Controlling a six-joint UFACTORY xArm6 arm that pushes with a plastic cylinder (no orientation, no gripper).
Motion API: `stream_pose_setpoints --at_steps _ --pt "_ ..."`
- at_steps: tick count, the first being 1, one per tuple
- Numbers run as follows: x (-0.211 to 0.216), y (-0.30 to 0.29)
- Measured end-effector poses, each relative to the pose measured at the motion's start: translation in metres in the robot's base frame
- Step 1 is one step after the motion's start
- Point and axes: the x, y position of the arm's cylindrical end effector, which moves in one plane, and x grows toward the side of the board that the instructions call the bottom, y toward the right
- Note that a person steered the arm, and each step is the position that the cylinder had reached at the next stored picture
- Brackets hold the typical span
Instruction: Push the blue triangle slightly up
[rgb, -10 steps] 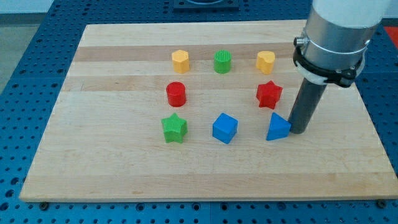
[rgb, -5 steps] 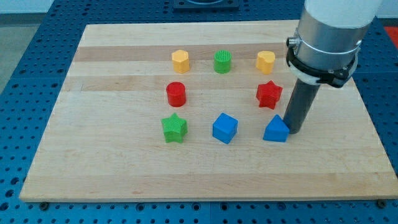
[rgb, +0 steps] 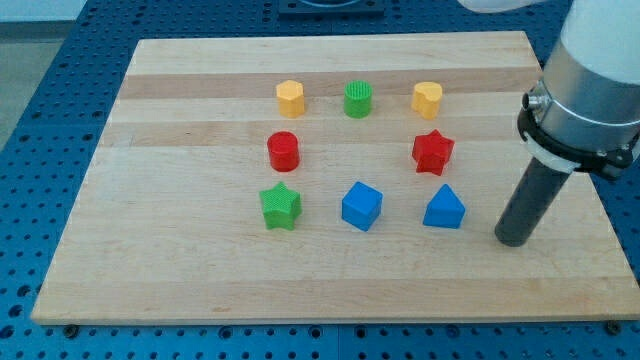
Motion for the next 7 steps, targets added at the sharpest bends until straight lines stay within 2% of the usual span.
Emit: stream_pose_setpoints --at_steps 4,7 --pt "-0.011 -0.022" --pt "0.002 -0.026"
